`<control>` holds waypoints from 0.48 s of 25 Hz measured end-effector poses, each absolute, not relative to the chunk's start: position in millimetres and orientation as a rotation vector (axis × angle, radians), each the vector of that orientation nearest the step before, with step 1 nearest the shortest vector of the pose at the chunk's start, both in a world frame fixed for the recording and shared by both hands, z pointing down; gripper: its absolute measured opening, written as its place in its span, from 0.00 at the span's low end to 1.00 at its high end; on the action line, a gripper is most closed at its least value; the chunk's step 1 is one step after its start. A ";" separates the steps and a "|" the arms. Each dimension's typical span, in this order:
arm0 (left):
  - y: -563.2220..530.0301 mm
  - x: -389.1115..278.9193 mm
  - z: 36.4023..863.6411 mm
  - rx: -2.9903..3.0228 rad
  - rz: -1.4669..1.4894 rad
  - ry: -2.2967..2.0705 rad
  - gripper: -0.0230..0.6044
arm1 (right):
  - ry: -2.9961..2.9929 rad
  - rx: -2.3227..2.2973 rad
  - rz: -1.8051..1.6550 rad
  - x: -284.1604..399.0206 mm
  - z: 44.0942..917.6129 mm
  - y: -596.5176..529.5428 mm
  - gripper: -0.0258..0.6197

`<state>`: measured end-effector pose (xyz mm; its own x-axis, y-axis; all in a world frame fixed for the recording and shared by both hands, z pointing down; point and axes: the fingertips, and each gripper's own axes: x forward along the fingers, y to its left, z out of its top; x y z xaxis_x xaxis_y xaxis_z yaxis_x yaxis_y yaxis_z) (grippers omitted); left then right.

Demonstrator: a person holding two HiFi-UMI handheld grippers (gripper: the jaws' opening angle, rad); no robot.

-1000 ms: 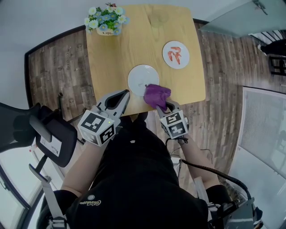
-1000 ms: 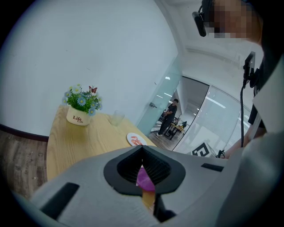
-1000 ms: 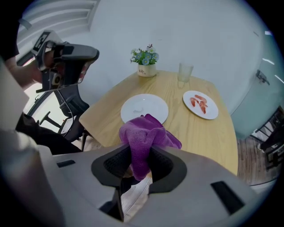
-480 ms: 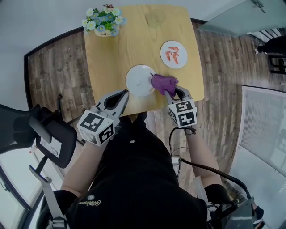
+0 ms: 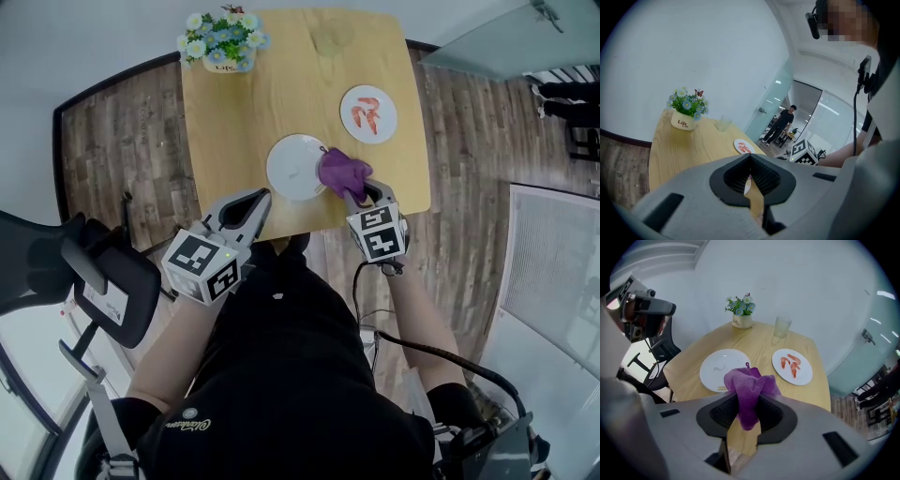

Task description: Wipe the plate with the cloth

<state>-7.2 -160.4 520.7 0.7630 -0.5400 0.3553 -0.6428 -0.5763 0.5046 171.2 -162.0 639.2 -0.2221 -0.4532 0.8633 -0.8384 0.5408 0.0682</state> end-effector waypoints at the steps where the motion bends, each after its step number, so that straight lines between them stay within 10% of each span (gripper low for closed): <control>1: -161.0 -7.0 520.6 2.328 0.213 -0.880 0.04 | -1.856 1.050 0.535 170.0 640.7 -154.8 0.20; 12: -161.0 6.6 517.0 2.350 0.220 -0.844 0.04 | -1.863 0.989 0.657 157.6 649.7 -84.1 0.20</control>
<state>6.6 -161.0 517.0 0.7816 -0.5174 0.3485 -0.6217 -0.6006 0.5028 157.6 -84.1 649.7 -0.2759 -0.3637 0.8897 -0.8412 0.5392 -0.0405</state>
